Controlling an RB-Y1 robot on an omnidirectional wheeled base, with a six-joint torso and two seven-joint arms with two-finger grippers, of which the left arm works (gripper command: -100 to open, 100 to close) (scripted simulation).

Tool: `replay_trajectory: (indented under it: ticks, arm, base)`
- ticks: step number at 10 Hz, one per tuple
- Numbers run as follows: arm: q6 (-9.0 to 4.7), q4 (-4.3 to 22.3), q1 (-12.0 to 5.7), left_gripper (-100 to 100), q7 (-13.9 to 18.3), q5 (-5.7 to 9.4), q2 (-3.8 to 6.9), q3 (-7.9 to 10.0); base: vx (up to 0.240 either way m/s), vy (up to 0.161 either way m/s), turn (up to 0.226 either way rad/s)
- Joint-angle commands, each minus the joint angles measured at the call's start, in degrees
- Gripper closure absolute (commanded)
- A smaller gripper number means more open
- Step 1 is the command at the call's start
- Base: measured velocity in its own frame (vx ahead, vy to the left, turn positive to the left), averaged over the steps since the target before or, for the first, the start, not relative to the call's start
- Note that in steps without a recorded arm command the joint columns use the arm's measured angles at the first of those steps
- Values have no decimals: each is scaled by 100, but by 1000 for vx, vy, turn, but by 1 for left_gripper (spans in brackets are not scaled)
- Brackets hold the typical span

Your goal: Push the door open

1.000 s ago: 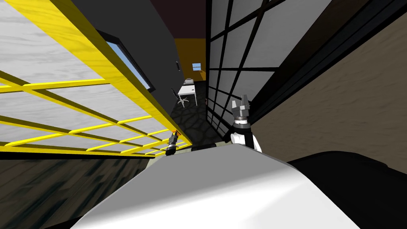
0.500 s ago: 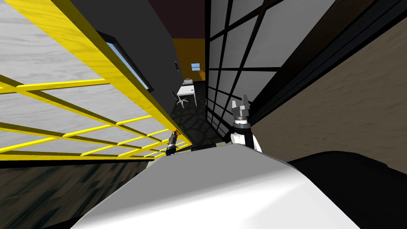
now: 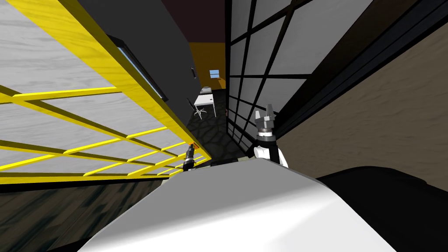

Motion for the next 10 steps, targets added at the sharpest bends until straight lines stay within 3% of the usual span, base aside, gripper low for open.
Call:
replay_trajectory:
  ticks: [1, 4, 5, 10]
  arm:
    - [-22, 3, -28, 100, 277, 121, 0, 59]
    - [-25, 8, -56, 100, 718, 297, -48, 86]
    - [-30, 1, -59, -100, 762, 301, -52, 51]
    - [-35, 54, -130, -100, 1425, 505, -89, -28]
  base:
    - [33, 11, -22]
    - [36, 25, -23]
    - [0, 17, -23]
    - [-33, 8, -15]
